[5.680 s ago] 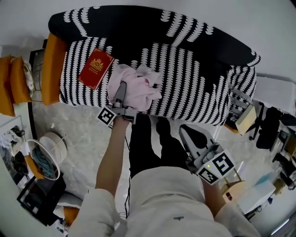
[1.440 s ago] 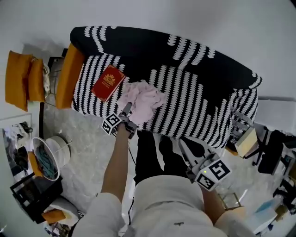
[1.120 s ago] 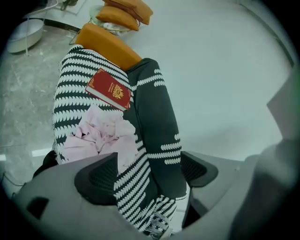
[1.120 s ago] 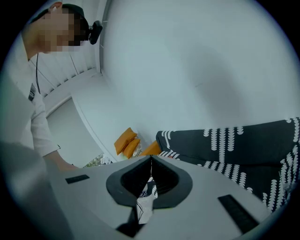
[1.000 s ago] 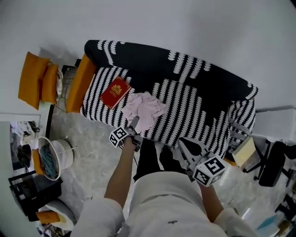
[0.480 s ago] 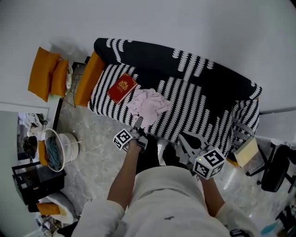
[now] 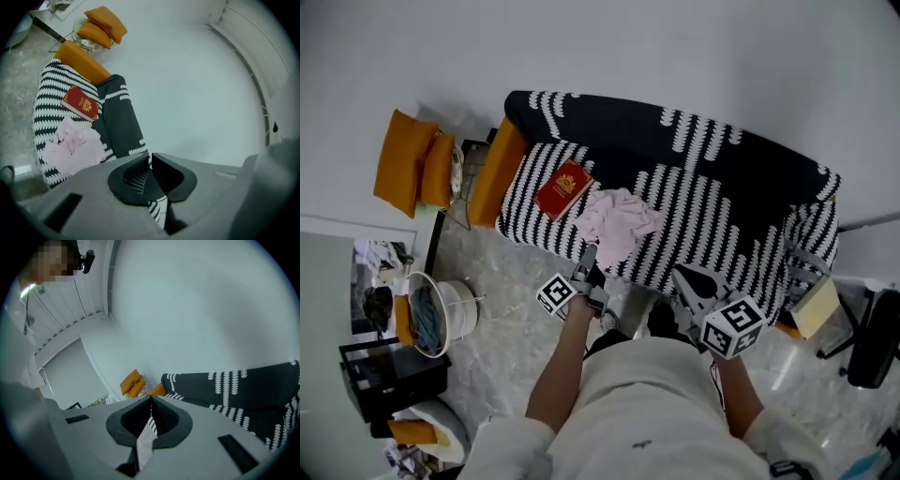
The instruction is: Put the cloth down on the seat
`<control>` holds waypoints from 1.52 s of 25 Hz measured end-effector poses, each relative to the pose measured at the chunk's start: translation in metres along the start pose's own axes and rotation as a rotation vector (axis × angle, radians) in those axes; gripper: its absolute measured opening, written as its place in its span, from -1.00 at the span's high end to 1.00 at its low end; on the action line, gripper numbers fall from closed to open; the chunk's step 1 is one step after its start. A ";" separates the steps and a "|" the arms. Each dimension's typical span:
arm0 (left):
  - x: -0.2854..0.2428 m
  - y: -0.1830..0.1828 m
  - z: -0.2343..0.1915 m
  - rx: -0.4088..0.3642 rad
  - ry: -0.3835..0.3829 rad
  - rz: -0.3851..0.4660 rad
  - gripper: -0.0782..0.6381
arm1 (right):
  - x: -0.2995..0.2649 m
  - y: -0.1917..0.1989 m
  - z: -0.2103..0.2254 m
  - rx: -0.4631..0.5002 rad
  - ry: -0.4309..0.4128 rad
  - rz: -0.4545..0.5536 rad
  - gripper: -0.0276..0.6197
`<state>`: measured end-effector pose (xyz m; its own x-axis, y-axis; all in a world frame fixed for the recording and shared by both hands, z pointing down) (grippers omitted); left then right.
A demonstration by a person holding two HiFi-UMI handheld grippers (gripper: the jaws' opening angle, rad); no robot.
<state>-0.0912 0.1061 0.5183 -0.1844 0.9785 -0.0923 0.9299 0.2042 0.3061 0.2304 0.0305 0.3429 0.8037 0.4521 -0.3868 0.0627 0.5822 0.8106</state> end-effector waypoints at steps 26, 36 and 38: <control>0.201 -0.080 0.170 -0.653 0.541 -0.238 0.75 | -0.042 0.050 -0.242 0.141 -0.056 0.093 0.89; 0.252 -0.086 0.177 -0.850 0.436 -0.360 0.75 | -0.039 0.080 -0.297 0.173 -0.010 0.126 0.89; 0.257 -0.086 0.175 -0.859 0.423 -0.375 0.75 | -0.038 0.083 -0.304 0.175 -0.010 0.122 0.89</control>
<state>-0.1630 0.3347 0.3020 -0.6682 0.7434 -0.0310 0.2785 0.2886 0.9161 0.0256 0.2673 0.2915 0.8172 0.5049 -0.2778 0.0658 0.3972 0.9154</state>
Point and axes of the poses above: the fingertips, and each gripper's own axes: x backward along the fingers, z to its right, y out of its underside, the point moved 10 cm from there along x, backward along the fingers, and after that the axes turned 8 degrees about y, right-handed, at the moved point
